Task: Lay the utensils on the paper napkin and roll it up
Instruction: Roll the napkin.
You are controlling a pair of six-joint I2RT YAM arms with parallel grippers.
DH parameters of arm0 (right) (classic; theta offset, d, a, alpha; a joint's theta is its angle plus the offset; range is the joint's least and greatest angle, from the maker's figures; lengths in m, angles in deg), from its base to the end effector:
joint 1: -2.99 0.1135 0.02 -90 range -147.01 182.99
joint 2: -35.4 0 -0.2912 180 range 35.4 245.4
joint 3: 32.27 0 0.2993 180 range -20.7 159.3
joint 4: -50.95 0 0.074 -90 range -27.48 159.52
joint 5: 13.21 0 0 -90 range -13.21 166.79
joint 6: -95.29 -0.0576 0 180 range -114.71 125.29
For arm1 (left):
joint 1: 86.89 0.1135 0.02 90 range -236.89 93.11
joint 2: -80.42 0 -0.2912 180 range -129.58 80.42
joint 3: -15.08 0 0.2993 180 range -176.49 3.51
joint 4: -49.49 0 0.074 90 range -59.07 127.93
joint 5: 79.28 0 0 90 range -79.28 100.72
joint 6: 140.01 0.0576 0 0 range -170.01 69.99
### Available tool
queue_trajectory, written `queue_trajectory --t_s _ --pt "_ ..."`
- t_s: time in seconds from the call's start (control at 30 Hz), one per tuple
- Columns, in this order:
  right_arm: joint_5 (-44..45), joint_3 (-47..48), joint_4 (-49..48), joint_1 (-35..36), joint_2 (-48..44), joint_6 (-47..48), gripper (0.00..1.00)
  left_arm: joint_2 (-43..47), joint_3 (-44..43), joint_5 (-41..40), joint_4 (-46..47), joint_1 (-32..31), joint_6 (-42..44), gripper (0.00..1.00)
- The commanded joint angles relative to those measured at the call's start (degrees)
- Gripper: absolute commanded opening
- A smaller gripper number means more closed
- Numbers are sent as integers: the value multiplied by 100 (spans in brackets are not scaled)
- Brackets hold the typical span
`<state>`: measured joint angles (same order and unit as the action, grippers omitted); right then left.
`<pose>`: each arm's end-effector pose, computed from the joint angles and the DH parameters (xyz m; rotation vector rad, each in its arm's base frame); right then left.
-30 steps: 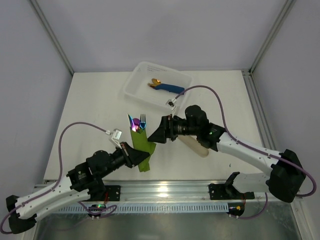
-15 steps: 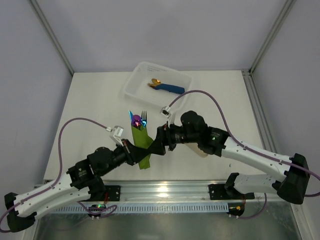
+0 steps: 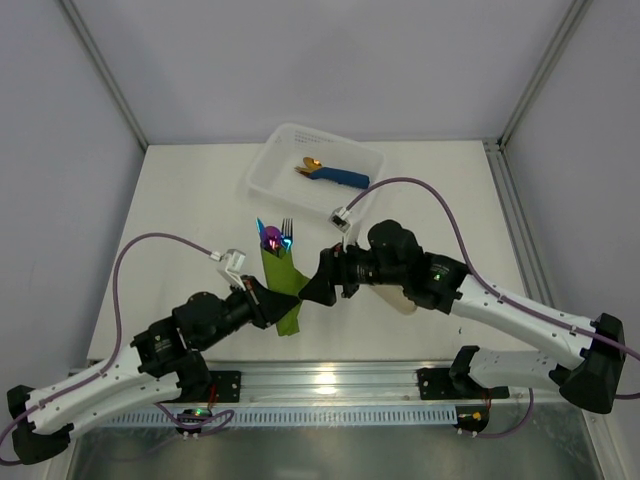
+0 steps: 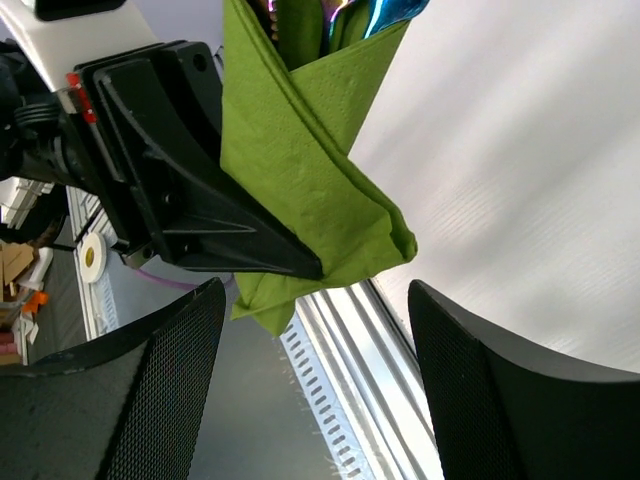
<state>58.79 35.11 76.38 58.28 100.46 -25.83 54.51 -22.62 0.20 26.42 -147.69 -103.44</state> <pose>0.1646 0.2688 0.3391 -0.6793 2.0836 1.2372 0.0966 -0.1513 0.2763 -0.0216 1.9510 -1.2428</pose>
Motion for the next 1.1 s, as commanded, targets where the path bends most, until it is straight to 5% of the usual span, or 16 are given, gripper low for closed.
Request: queue_trajectory --t_s 0.0,1.07 --pt "-238 255 -137 78 -169 54 77 7 -340 -160 325 -20 149 0" --pt "-626 228 -1782 263 692 -817 69 95 -191 138 922 -29 34 0"
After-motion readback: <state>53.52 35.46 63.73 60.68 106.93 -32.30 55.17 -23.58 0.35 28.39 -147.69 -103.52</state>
